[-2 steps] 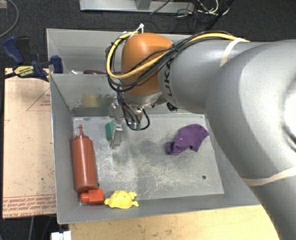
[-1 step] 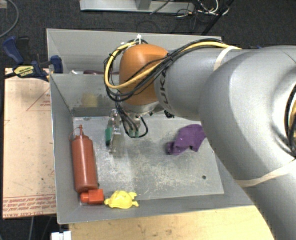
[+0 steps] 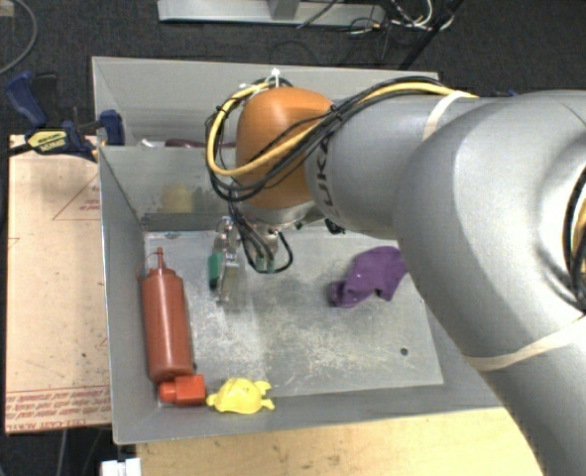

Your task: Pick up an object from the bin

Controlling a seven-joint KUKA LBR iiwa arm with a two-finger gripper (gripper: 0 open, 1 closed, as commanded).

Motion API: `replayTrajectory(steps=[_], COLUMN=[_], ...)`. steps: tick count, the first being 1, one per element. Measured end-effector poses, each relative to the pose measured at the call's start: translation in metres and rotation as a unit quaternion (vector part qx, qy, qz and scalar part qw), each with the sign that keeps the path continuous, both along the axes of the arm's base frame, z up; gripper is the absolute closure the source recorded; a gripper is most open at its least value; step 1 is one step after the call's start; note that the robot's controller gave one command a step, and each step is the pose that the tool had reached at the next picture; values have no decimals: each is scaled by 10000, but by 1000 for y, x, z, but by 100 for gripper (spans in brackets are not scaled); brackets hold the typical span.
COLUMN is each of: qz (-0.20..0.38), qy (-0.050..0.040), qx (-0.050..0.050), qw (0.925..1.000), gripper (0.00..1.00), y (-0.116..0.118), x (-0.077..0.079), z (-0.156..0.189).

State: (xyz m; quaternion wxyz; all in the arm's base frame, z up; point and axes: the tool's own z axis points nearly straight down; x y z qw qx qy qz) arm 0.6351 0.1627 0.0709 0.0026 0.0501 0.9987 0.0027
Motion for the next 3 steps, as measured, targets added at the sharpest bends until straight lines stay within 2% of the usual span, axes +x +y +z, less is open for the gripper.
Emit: replayTrajectory(steps=[3], qz=[-3], qy=[-3], qx=[3], qw=[10000], gripper=[100], y=[0], x=[0], z=[2])
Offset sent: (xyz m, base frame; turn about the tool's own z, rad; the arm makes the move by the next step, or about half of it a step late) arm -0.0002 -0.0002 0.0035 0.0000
